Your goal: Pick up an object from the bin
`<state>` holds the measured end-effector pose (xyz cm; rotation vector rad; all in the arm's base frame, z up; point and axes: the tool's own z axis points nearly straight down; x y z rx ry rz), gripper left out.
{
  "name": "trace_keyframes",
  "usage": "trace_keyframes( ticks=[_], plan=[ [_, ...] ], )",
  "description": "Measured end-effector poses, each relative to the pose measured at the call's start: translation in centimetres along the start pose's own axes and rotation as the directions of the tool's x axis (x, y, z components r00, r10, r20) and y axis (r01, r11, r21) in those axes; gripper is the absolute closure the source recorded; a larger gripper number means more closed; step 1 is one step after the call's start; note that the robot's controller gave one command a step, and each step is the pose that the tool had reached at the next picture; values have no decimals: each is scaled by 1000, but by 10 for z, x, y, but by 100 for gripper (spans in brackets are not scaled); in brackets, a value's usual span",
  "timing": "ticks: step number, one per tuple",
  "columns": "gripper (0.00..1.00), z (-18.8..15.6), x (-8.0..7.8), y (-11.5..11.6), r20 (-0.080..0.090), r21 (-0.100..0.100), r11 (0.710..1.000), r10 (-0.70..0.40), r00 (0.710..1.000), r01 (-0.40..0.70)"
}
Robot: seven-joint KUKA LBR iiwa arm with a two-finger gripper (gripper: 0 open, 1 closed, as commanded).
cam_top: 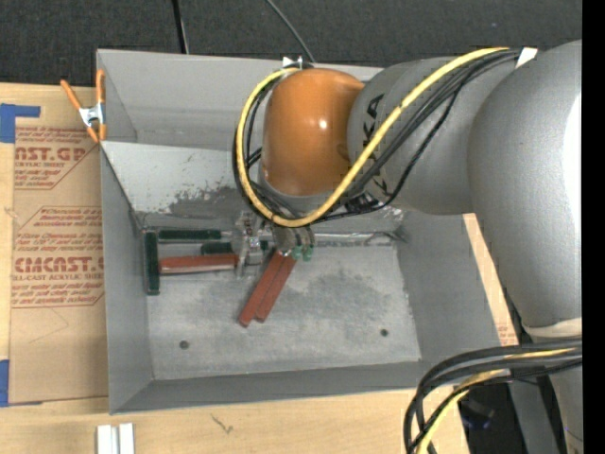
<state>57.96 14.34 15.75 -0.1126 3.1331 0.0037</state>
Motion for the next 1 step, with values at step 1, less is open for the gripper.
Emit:
trace_keyframes(
  ticks=[1],
  plan=[
    [100, -48, 21, 7, -12, 2, 999, 48, 999, -48]
  ],
)
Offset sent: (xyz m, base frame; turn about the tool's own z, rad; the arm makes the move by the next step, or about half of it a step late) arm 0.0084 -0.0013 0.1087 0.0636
